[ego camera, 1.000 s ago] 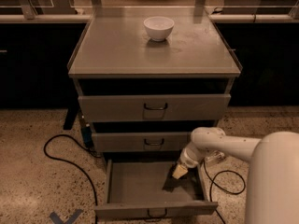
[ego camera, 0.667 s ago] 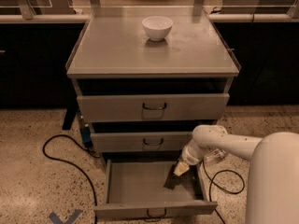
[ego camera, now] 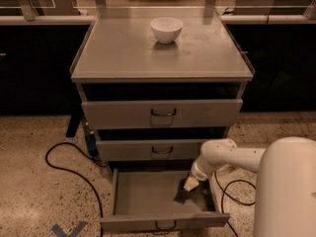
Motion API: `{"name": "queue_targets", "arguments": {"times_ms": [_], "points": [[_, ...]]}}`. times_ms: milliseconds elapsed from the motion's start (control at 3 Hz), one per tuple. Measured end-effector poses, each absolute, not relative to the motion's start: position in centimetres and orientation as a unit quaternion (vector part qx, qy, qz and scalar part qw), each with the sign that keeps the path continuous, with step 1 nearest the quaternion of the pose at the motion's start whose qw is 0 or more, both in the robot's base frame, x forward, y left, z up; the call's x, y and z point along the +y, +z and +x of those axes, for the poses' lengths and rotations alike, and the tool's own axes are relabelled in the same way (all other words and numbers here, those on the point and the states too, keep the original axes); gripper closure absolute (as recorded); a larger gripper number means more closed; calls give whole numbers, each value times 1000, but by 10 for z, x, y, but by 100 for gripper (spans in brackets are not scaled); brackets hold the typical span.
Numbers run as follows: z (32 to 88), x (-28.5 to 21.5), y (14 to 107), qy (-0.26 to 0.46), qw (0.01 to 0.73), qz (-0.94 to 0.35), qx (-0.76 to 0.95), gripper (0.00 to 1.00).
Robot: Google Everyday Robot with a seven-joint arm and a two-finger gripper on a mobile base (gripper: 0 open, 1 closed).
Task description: Place rxbar blueberry into bottom drawer
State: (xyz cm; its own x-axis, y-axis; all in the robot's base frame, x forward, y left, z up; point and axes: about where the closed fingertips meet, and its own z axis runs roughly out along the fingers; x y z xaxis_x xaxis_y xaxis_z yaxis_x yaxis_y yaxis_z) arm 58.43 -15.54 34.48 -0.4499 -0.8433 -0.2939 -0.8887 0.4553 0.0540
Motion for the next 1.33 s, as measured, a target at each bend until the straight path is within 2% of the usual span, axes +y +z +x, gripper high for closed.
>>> {"name": "queue_targets", "arguments": {"times_ms": [333, 667, 1333], "points": [[576, -159, 267, 65, 66, -497, 863, 100], [544, -152, 220, 79, 25, -483, 872, 100], [557, -163, 179, 70, 17, -455, 888, 100]]}}
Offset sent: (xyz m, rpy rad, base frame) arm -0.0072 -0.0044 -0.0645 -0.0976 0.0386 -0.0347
